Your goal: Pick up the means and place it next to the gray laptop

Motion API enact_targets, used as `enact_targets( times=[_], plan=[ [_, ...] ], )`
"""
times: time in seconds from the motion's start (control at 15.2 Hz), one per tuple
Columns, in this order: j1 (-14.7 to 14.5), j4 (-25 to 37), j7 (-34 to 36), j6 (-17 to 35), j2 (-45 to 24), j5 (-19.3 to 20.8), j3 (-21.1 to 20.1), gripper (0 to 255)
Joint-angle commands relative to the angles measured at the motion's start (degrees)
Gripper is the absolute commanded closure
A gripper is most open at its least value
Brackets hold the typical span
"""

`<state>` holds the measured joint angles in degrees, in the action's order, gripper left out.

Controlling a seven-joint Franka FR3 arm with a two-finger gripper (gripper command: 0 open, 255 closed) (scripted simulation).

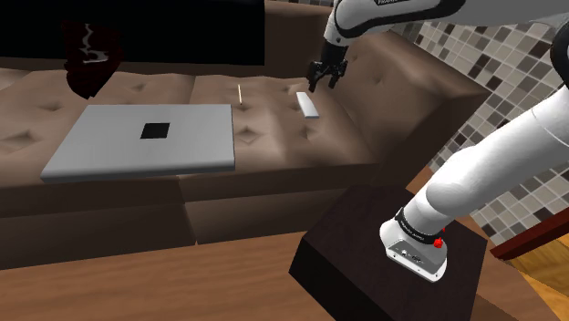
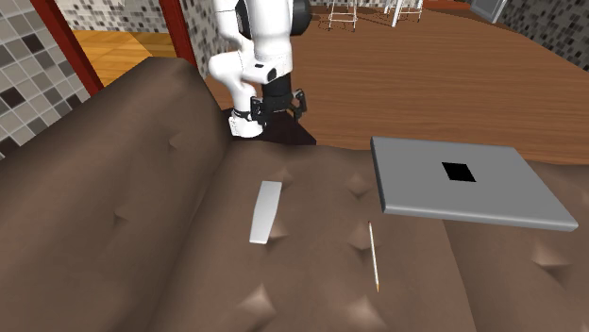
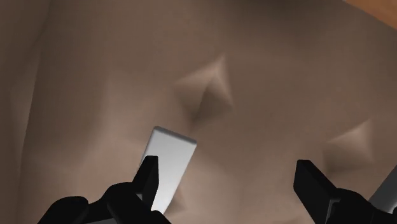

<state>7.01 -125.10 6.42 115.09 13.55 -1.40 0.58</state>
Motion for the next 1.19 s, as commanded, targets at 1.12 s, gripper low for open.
enact_targets(
  times=[1.12],
  plan=[
    [4.9, 24.6, 12.3, 6.2, -35.0, -0.4, 4.3, 0]
  ],
)
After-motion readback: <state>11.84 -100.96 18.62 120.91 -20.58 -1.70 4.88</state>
